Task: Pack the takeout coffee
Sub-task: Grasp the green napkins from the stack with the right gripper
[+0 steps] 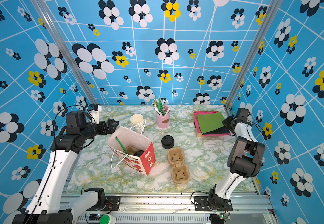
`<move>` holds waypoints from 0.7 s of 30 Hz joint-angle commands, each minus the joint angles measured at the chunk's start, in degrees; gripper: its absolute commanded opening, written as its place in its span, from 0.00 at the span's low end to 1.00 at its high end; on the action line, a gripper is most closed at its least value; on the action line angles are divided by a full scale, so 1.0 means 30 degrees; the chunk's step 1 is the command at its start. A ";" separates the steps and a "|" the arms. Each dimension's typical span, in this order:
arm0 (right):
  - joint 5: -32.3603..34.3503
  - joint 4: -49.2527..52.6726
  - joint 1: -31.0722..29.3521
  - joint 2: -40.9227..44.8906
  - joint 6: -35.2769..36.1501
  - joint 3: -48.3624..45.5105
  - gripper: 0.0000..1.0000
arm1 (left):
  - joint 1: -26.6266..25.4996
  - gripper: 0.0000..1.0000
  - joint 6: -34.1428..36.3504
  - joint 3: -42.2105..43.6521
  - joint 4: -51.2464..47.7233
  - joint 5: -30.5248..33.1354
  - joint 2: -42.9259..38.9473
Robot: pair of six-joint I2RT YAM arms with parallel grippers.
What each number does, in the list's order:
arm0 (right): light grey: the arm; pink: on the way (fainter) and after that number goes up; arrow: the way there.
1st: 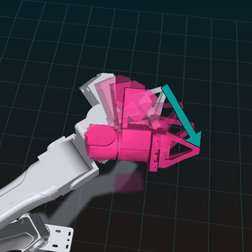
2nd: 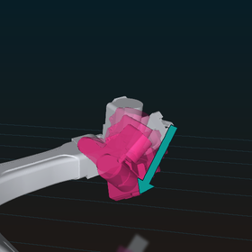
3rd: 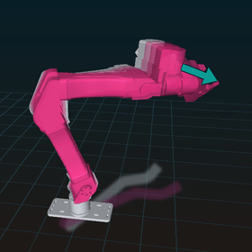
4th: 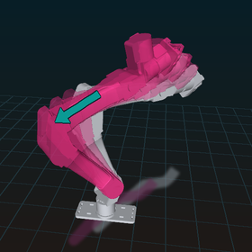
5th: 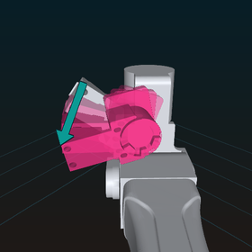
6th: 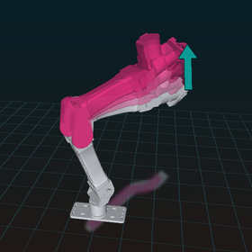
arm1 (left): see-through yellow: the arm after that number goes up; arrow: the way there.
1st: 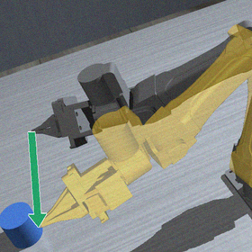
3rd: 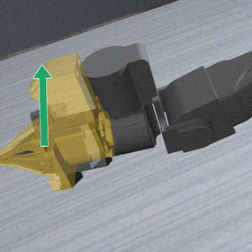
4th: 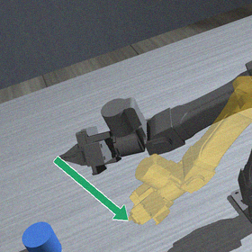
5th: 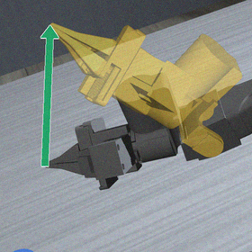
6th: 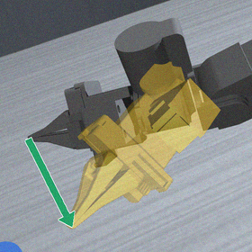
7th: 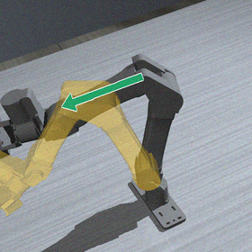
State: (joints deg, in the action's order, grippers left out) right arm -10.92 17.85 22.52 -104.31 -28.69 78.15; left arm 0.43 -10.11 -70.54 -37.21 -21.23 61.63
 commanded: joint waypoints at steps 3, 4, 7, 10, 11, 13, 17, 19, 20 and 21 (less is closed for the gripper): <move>0.2036 0.2502 -0.1701 0.0536 0.4249 0.1429 0.00 | 0.0209 1.00 -0.0263 0.0037 0.0158 -0.0158 -0.0466; 0.2378 0.2862 -0.2036 0.0469 0.4913 0.1643 0.00 | 0.0209 1.00 -0.0291 0.0047 0.0158 -0.0158 -0.0488; 0.3205 0.3516 -0.2969 0.0332 0.6619 0.1999 0.00 | 0.0209 0.99 -0.0292 0.0022 0.0130 -0.0158 -0.0560; 0.3815 0.4071 -0.3966 0.0189 0.8205 0.2255 0.00 | 0.0209 1.00 -0.0307 0.0075 0.0099 -0.0114 -0.0620; 0.3992 0.4263 -0.4306 0.0131 0.8667 0.2349 0.00 | 0.0206 1.00 -0.0350 0.0062 0.0097 -0.0129 -0.0641; 0.4193 0.4624 -0.4876 -0.0024 0.9439 0.2513 0.00 | 0.0209 0.99 -0.0351 0.0053 0.0103 -0.0129 -0.0688; 0.4282 0.5408 -0.5720 -0.0462 1.0432 0.2861 0.01 | 0.0209 0.99 -0.0380 0.0020 0.0097 -0.0142 -0.0650; 0.4251 0.5728 -0.6104 -0.0630 1.0769 0.2989 0.02 | 0.0209 1.00 -0.0380 -0.0006 0.0130 -0.0154 -0.0647; 0.4197 0.5914 -0.6319 -0.0721 1.0995 0.3004 0.02 | 0.0209 0.99 -0.0380 -0.0003 0.0128 -0.0158 -0.0642; 0.4196 0.6023 -0.6521 -0.0819 1.1177 0.3040 0.03 | 0.0217 1.00 -0.0380 0.0011 0.0147 -0.0158 -0.0623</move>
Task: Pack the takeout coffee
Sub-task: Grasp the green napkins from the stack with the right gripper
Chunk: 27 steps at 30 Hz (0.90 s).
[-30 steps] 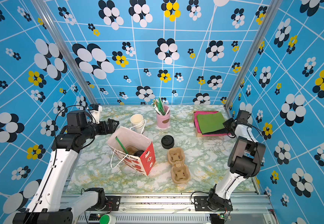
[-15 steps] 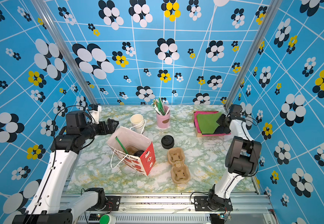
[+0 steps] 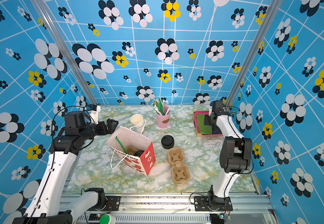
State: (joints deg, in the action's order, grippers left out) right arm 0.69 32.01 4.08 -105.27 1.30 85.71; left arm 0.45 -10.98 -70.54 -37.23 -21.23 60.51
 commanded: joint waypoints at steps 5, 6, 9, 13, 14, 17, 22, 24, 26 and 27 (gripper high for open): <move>0.0259 0.2210 -0.1212 -0.1152 0.2020 0.0820 0.06 | 0.0195 1.00 -0.0111 0.0076 0.0194 -0.0156 -0.0248; 0.0214 0.2449 -0.1346 -0.1327 0.2178 0.0946 0.07 | 0.0209 1.00 -0.0107 0.0057 0.0194 -0.0158 -0.0207; -0.0134 0.3015 -0.1587 -0.1700 0.2351 0.1288 0.11 | 0.0179 0.99 -0.0118 0.0097 0.0224 -0.0165 -0.0204; -0.1312 0.3700 -0.1647 -0.1794 0.2486 0.1698 0.27 | 0.0202 1.00 -0.0118 0.0077 0.0194 -0.0158 -0.0247; -0.1588 0.3863 -0.1628 -0.1739 0.2540 0.1827 0.32 | 0.0202 0.99 -0.0095 0.0046 0.0194 -0.0158 -0.0243; -0.2278 0.4244 -0.1623 -0.1281 0.2638 0.2471 0.49 | 0.0188 1.00 -0.0089 -0.0009 0.0165 -0.0147 -0.0241; -0.2556 0.3473 -0.1579 0.0281 0.2246 0.2631 0.67 | 0.0202 0.99 -0.0088 -0.0098 0.0136 -0.0133 -0.0204; -0.2449 0.2962 -0.1485 0.0729 0.1873 0.2685 0.72 | 0.0202 0.99 -0.0074 -0.0086 0.0136 -0.0129 -0.0217; -0.2601 0.2633 -0.1194 0.0792 0.1370 0.2896 0.74 | 0.0202 1.00 -0.0060 -0.0100 0.0115 -0.0100 -0.0212; -0.2747 0.2624 -0.0924 0.0666 0.1008 0.3165 0.74 | 0.0202 0.99 -0.0038 -0.0080 0.0105 -0.0098 -0.0248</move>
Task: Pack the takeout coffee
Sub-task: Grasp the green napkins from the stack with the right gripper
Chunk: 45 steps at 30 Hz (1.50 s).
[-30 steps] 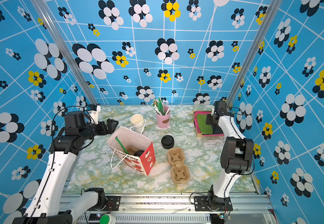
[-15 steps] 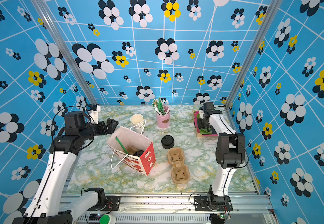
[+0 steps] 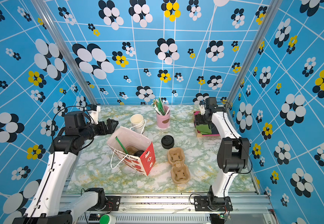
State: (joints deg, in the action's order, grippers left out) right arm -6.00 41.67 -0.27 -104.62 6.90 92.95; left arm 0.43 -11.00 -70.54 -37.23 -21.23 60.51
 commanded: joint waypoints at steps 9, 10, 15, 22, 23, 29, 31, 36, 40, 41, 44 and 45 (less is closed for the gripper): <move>-0.3949 -0.0012 0.3876 -0.3159 -0.4571 0.3237 0.76 | 0.0209 0.99 0.0065 -0.0033 -0.0010 0.0054 -0.0438; -0.4160 -0.0060 0.4073 -0.3495 -0.4681 0.3367 0.77 | 0.0209 0.99 0.0086 -0.0036 -0.0009 0.0069 -0.0477; -0.5481 -0.0075 0.4891 -0.5075 -0.4661 0.3866 0.78 | 0.0210 0.99 0.0152 -0.0041 -0.0123 0.0135 -0.0584; -0.6673 0.1105 0.5101 -0.7397 -0.3886 0.5265 0.79 | 0.0210 0.99 0.0204 -0.0041 -0.0214 0.0190 -0.0629; -0.6806 0.1180 0.5094 -0.7611 -0.3856 0.5440 0.79 | 0.0212 0.99 0.0182 -0.0066 -0.0234 0.0190 -0.0628; -0.7307 0.1213 0.5100 -0.8511 -0.4047 0.6014 0.72 | 0.0211 0.99 0.0182 -0.0122 -0.0332 0.0251 -0.0670; -0.7454 0.1333 0.5100 -0.8846 -0.4128 0.6216 0.68 | 0.0209 0.99 0.0190 -0.0112 -0.0340 0.0252 -0.0688; -0.8147 0.1121 0.5066 -0.9043 -0.4437 0.6191 0.51 | 0.0206 0.99 0.0153 -0.0085 -0.0362 0.0281 -0.0688; -0.8421 0.1070 0.5099 -0.9030 -0.4514 0.6111 0.34 | 0.0210 0.99 0.0124 -0.0040 -0.0304 0.0223 -0.0654; -0.8411 0.1045 0.5100 -0.8968 -0.4526 0.6107 0.31 | 0.0224 0.99 0.0123 -0.0040 -0.0304 0.0224 -0.0659; -0.8466 0.0860 0.5099 -0.8463 -0.4467 0.5800 0.24 | 0.0206 0.99 0.0124 -0.0062 -0.0289 0.0245 -0.0712; -0.8456 0.0644 0.5086 -0.8144 -0.4487 0.5561 0.22 | 0.0212 0.99 0.0125 -0.0038 -0.0318 0.0255 -0.0702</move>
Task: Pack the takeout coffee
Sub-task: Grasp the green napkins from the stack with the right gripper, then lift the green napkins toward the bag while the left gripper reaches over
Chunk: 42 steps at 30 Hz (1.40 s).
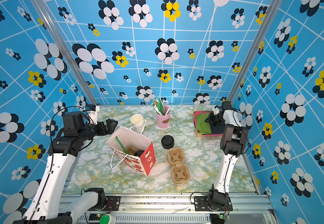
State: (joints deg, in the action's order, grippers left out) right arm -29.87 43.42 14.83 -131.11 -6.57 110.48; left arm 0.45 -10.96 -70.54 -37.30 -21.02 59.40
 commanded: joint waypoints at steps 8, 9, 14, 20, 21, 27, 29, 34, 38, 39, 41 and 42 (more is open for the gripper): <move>-0.0498 -0.2844 0.0029 0.4286 -0.0828 -0.2986 0.06 | 0.0192 0.99 0.0112 -0.0014 -0.0281 0.0205 -0.0459; -0.0572 -0.3342 0.0033 0.4716 -0.1003 -0.3382 0.04 | 0.0203 0.99 0.0124 -0.0020 -0.0256 0.0205 -0.0485; -0.1145 -0.6072 0.0008 0.7284 -0.2094 -0.5390 0.00 | 0.0206 0.99 0.0200 -0.0022 -0.0105 0.0041 -0.0638; -0.1481 -0.9456 -0.0856 1.0812 -0.2889 -0.8068 0.00 | 0.0202 0.99 0.0657 -0.0107 0.0380 -0.0699 -0.0974; -0.1470 -0.9810 -0.1089 1.1302 -0.2807 -0.8314 0.00 | 0.0202 0.99 0.0734 -0.0123 0.0503 -0.0959 -0.1016; -0.1293 -1.2244 -0.3608 1.4534 -0.2507 -0.9474 0.00 | 0.0189 0.99 0.0944 -0.0363 0.1536 -0.3029 -0.1231; -0.0774 -1.2857 -0.4805 1.5584 -0.2194 -0.9600 0.00 | 0.0187 0.99 0.0829 -0.0395 0.2112 -0.3859 -0.1310; 0.0926 -1.4606 -0.8318 1.7395 -0.2294 -0.9767 0.00 | 0.0173 0.99 0.0261 -0.0180 0.3689 -0.5584 -0.1459; 0.2320 -1.4794 -1.1445 1.8005 -0.1477 -0.9207 0.00 | 0.0173 0.99 -0.0939 0.0096 0.5819 -0.7364 -0.1462; 0.2665 -1.4835 -1.2126 1.8045 -0.1196 -0.9095 0.00 | 0.0173 0.99 -0.1350 0.0106 0.6447 -0.7855 -0.1408; 0.3436 -1.5120 -1.3831 1.7956 -0.0640 -0.9015 0.00 | 0.0173 0.99 -0.2503 0.0134 0.8119 -0.8972 -0.1191; 0.3729 -1.5279 -1.4533 1.7832 -0.0377 -0.8997 0.00 | 0.0173 0.99 -0.3135 0.0103 0.8908 -0.9455 -0.1044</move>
State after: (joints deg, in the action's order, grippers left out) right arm -23.53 -0.10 -24.73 -77.23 -11.07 82.37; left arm 0.43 -14.81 -70.54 -20.23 -42.19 55.81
